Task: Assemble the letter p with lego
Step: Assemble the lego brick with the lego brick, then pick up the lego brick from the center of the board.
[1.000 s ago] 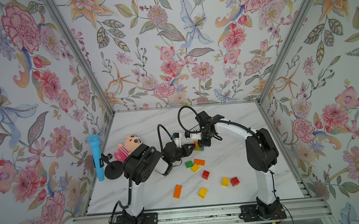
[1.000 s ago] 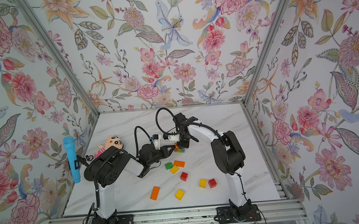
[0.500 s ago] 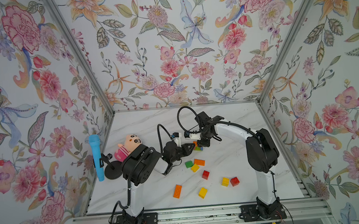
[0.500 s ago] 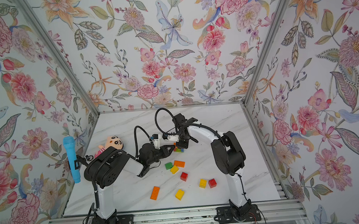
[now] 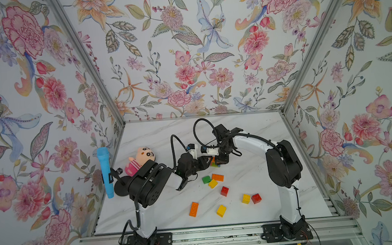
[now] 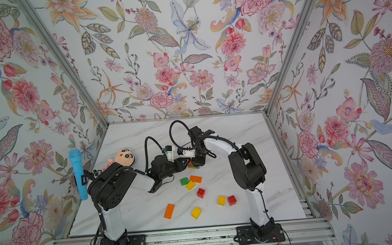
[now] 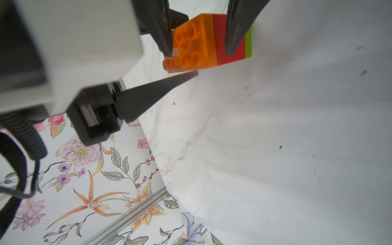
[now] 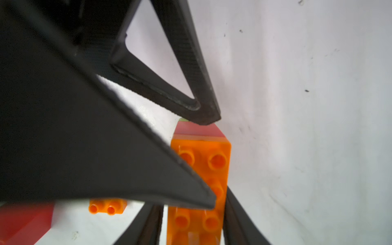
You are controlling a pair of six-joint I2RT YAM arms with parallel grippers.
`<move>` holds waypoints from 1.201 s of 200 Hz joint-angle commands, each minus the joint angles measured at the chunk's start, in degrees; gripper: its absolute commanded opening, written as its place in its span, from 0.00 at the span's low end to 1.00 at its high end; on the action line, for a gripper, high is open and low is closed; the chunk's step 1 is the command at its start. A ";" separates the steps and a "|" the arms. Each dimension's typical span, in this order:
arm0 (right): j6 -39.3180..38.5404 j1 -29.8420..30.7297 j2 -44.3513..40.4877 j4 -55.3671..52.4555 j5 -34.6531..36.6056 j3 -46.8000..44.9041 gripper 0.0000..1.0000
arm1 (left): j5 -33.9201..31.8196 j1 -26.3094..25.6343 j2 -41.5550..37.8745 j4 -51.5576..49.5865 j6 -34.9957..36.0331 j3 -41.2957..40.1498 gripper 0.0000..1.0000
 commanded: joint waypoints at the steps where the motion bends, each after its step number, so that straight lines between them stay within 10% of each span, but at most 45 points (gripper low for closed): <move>1: 0.03 0.41 0.27 -2.40 -1.50 0.00 0.62 | -2.44 0.56 -3.04 -1.57 2.06 -0.86 0.48; 72: 4.40 -0.73 -8.87 3.07 -1.90 -4.67 0.79 | -5.45 2.19 -13.80 -10.35 6.90 -7.15 0.55; 128: 28.48 -0.06 -30.23 33.02 12.12 -25.40 0.78 | -14.86 0.48 -34.09 -41.62 21.56 -8.48 0.60; 240: 61.97 -9.36 -64.35 44.04 21.75 -56.68 0.99 | -25.10 -31.18 -40.09 -76.43 24.23 3.22 0.71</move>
